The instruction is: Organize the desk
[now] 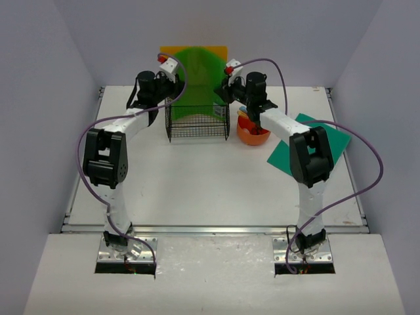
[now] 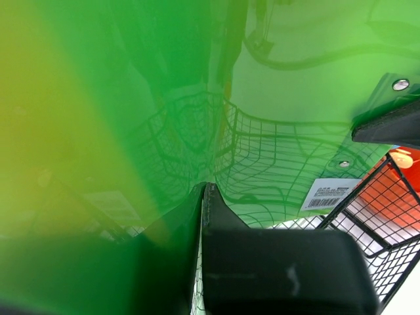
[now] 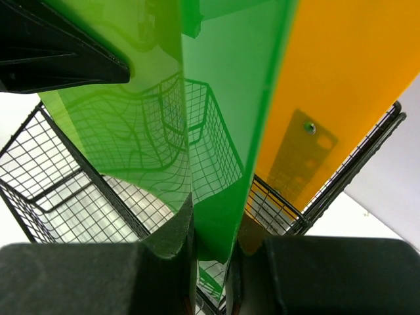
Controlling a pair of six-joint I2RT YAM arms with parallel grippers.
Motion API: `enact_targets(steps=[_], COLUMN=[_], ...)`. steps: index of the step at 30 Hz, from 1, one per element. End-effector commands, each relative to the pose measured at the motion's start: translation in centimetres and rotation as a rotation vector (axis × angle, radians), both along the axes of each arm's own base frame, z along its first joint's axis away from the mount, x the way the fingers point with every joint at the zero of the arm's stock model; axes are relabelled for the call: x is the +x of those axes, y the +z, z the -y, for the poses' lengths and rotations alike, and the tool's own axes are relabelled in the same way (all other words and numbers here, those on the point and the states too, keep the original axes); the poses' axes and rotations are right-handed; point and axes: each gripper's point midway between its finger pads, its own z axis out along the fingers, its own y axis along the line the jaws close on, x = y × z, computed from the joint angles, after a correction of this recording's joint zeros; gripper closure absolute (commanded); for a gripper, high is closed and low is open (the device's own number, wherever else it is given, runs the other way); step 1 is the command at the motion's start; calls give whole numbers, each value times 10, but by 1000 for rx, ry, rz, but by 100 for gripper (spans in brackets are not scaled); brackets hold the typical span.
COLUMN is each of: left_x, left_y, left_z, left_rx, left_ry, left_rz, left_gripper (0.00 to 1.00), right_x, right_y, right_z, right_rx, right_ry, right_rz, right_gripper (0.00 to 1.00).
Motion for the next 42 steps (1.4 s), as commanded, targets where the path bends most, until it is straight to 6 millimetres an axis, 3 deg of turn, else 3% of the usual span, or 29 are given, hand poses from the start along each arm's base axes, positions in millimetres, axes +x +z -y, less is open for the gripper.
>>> enact_targets(steps=[1,4,5,7,9,11,12,16,19,21,23,25,30,32,34,37,39,41,42], left_x=[11,14,15,17,18,16,13,-13,-44,-56,-71,-78,-89,-95,-109,-151,-176,-190,-194], left_y=[4,8,11,21,34,53,64,133,187,200,219,214,192,174,162,158,147,130,114], left_z=[-7,-13,-15,-20,-26,-31,-32,-31,-34,-37,-41,-44,-49,-52,-47,-19,7,26,33], left_rx=[24,10,7,-4,-14,-39,-47,-68,-77,-63,-55,-27,3,6,-14,-33,10,43,58], left_ry=[52,74,86,118,139,148,147,119,113,116,127,135,155,170,133,-44,-136,-194,-211], left_rz=[59,50,48,44,34,40,54,144,229,249,279,250,174,116,64,51,23,-36,-91], left_gripper=[100,99,95,76,58,46,39,32,24,22,19,18,16,17,22,30,32,32,32], right_x=[-15,-14,-13,-11,-13,-17,-21,-37,-55,-69,-78,-90,-105,-114,-120,-140,-158,-177,-183], right_y=[-7,-2,3,12,30,46,66,115,150,170,174,178,157,147,125,104,70,30,20], right_z=[-25,-23,-23,-20,-17,-14,-13,-2,13,26,39,59,90,104,125,172,211,247,258], right_rx=[-36,-45,-44,-46,-41,-38,-26,-6,3,5,3,-11,-52,-59,-56,4,35,70,94], right_ry=[109,101,94,77,64,57,56,32,2,-21,-42,-69,-111,-135,-187,-319,-415,-515,-548], right_rz=[26,32,37,46,68,81,109,155,185,190,171,147,68,21,-80,-189,-292,-420,-466], right_gripper=[90,57,46,24,19,16,15,13,11,9,8,6,5,8,13,14,14,14,14])
